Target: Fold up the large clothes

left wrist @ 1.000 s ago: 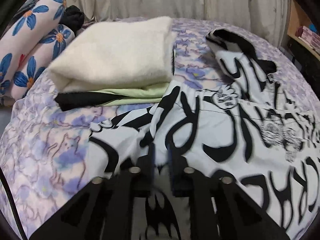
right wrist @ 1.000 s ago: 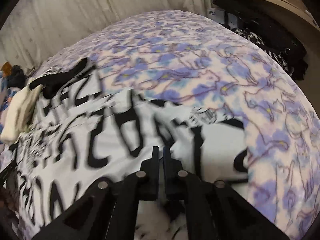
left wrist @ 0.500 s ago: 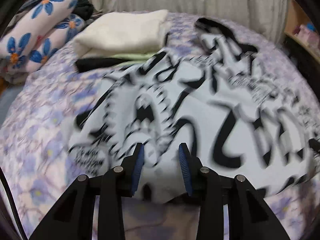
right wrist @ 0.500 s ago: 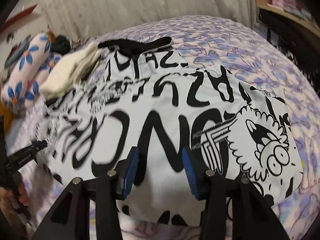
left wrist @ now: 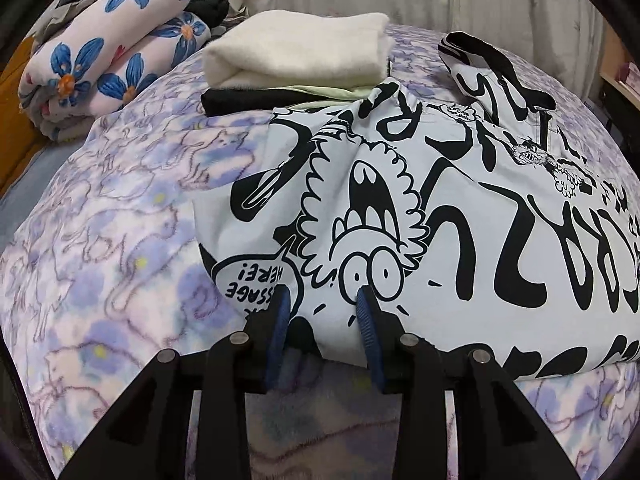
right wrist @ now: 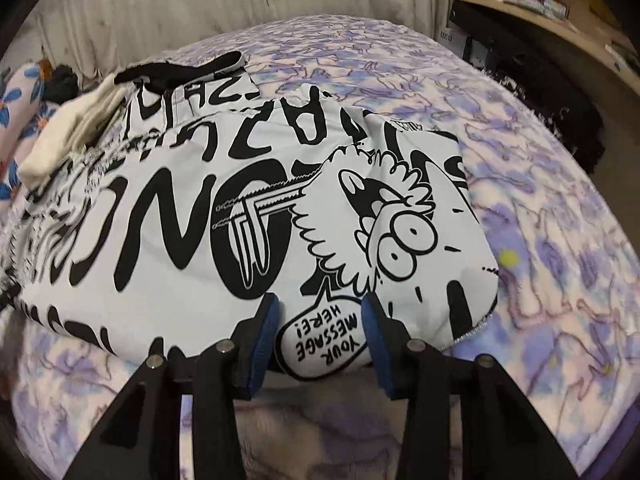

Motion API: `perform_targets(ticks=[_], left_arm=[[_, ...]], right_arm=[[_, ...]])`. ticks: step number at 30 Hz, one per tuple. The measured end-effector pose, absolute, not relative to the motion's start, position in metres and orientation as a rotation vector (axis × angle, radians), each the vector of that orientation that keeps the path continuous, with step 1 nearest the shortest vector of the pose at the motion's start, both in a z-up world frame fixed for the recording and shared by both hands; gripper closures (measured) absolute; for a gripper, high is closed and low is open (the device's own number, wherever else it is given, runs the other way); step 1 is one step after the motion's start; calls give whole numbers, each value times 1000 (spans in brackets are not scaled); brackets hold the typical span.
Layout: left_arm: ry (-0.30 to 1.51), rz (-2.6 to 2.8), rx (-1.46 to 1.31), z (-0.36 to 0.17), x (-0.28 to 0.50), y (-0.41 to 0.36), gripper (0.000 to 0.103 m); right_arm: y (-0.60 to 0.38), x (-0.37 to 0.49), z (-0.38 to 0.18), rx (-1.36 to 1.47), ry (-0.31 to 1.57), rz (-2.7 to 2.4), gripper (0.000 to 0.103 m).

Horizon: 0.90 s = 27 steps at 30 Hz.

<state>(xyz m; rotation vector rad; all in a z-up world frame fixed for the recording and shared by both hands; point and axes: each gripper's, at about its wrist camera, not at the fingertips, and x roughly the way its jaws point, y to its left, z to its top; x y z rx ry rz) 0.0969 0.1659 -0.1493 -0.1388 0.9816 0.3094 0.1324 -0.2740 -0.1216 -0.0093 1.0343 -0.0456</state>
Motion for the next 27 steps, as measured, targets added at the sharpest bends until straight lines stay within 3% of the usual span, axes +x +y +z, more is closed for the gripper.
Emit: perform_targets(ticks=[10, 12, 14, 16, 27], left_arm=[[1035, 313, -123, -137, 91, 165, 67], [1043, 312, -121, -131, 88, 164, 60], [1043, 312, -98, -123, 85, 163, 41], [1033, 304, -50, -113, 81, 161, 37], [971, 128, -10, -38, 139, 161, 37]], right_arm=[[-277, 130, -115, 83, 1081, -66, 59], [-275, 129, -113, 101, 1093, -61, 59], [-273, 129, -111, 122, 1107, -56, 59], [-269, 129, -111, 139, 1126, -53, 59], [-217, 190, -57, 65, 1105, 65, 59]])
